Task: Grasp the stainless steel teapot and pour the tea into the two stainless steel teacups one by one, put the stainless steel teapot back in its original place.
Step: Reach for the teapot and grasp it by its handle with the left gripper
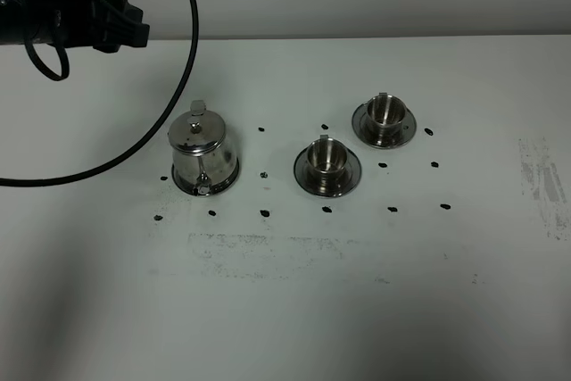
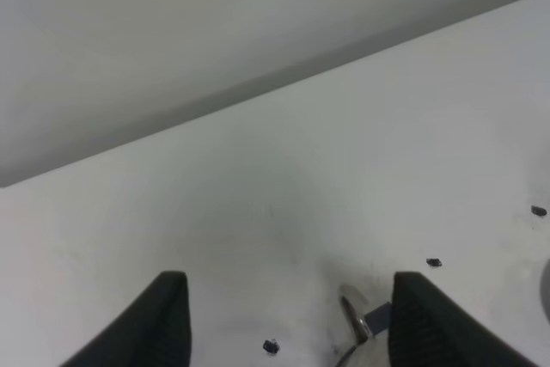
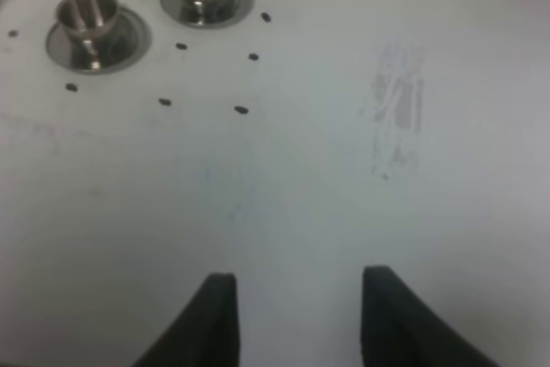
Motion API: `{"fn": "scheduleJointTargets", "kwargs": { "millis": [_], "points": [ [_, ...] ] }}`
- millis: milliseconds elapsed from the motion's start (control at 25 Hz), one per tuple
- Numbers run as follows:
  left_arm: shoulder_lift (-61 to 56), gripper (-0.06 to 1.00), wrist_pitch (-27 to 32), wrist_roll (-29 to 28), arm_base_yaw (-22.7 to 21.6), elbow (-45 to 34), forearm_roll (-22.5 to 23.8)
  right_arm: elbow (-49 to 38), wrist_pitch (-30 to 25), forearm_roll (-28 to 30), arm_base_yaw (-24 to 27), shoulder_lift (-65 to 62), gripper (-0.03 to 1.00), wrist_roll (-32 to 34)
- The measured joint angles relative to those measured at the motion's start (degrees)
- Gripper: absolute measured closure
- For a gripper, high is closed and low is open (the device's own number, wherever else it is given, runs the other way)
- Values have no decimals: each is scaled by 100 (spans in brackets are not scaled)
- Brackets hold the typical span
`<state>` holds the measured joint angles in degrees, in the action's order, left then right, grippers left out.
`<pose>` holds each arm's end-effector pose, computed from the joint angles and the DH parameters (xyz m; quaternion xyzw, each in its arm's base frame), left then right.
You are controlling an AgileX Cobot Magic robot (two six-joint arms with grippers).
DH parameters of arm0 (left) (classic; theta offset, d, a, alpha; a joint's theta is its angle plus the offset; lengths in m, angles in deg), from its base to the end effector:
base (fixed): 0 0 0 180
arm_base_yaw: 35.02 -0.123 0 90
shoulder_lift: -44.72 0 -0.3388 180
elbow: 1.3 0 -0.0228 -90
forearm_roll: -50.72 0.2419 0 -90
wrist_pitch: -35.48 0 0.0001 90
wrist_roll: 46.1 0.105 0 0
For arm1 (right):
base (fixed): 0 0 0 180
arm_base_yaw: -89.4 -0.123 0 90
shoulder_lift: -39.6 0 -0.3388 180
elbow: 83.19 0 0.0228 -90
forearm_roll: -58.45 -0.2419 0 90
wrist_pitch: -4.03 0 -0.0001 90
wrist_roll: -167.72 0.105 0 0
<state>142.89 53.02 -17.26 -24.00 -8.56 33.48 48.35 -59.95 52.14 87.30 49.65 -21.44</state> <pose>0.3671 -0.0811 0.3601 0.1984 0.8522 -0.0335 0.4830 -0.0514 0.0085 0.2719 -0.0885 0.8709 0.0253 0.4828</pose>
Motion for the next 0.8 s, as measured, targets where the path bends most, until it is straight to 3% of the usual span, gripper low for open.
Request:
{"fn": "scheduleJointTargets", "kwargs": {
  "millis": [280, 560, 680, 800],
  "points": [
    [0, 46, -22, 0, 0, 5, 19, 0, 0, 0, 162, 0, 64, 5],
    [387, 50, 852, -229, 20, 817, 57, 0, 0, -6, 168, 0, 64, 5],
    [798, 51, 1219, -720, 113, 1343, 382, 0, 0, -10, 168, 0, 64, 19],
    [1389, 51, 1473, -1332, 286, 1883, 994, 0, 0, -10, 168, 0, 64, 24]
  ]
}}
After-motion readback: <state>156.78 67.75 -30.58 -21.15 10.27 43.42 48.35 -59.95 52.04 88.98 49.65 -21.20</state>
